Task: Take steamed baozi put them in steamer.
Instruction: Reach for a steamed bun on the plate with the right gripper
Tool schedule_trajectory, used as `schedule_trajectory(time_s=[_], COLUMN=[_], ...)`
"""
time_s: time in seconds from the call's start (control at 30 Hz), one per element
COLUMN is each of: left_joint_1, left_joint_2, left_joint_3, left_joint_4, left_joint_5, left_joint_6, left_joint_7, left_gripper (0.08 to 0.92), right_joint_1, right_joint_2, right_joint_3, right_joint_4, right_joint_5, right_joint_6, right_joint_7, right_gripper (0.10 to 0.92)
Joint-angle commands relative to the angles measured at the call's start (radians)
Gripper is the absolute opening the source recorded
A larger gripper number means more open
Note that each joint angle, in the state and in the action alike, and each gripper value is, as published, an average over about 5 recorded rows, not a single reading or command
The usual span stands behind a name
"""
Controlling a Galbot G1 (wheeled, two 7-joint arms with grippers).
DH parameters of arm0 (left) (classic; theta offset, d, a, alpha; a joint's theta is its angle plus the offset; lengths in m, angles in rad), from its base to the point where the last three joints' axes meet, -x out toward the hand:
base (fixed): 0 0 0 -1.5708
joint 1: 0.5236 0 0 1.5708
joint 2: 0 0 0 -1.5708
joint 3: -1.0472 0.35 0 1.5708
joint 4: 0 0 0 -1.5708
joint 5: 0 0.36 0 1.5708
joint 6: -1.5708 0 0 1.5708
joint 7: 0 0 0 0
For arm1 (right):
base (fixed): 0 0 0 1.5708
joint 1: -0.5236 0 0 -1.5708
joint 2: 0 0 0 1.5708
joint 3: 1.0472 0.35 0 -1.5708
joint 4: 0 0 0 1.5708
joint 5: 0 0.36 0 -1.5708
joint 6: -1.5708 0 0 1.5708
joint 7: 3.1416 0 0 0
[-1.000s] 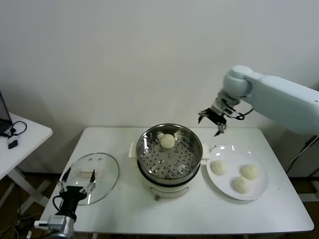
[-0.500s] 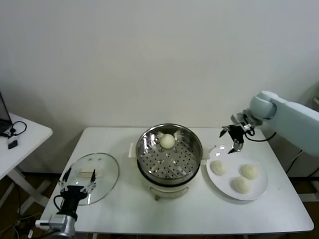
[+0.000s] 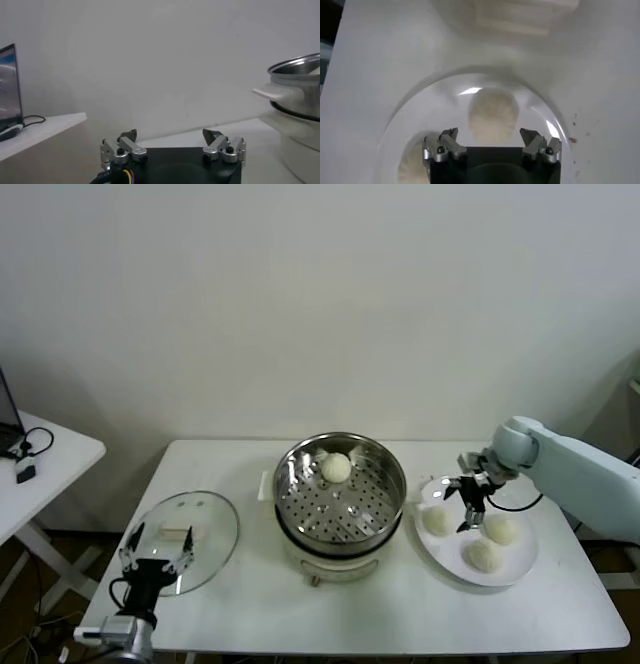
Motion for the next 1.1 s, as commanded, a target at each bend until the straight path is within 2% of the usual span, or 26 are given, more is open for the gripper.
schedule_trajectory(time_s=[0.03, 0.67, 0.77, 0.93, 1.1], left_joint_1=[0.0, -0.006, -0.006, -0.004, -0.003], left_joint_2=[-0.007, -0.009, -0.01, -0.011, -0.011], left_joint_3=[0.006, 0.011, 0.012, 0.011, 0.01], left_joint_4=[0.003, 0.011, 0.011, 0.013, 0.011], left_joint_5=[0.007, 0.01, 0.01, 0.01, 0.01], left_joint_6=[-0.001, -0.001, -0.001, -0.002, -0.002], left_joint_7=[0.0, -0.001, -0.001, 0.0, 0.0], left_gripper=[0.823, 0.823, 0.823, 0.823, 0.823], right_joint_1=[-0.08, -0.077, -0.075, -0.073, -0.067], right_joint_2=[0.034, 0.085, 0.084, 0.083, 0.077], right_joint_3=[0.059, 0.083, 0.085, 0.089, 0.095], right_joint_4=[-0.05, -0.106, -0.112, -0.116, -0.111], right_joint_5=[-0.019, -0.03, -0.029, -0.026, -0.001], right_joint_6=[-0.016, -0.014, -0.012, -0.011, -0.014], right_joint_7=[0.026, 0.013, 0.006, 0.004, 0.006], right_gripper=[0.823, 0.821, 0.784, 0.653, 0.601])
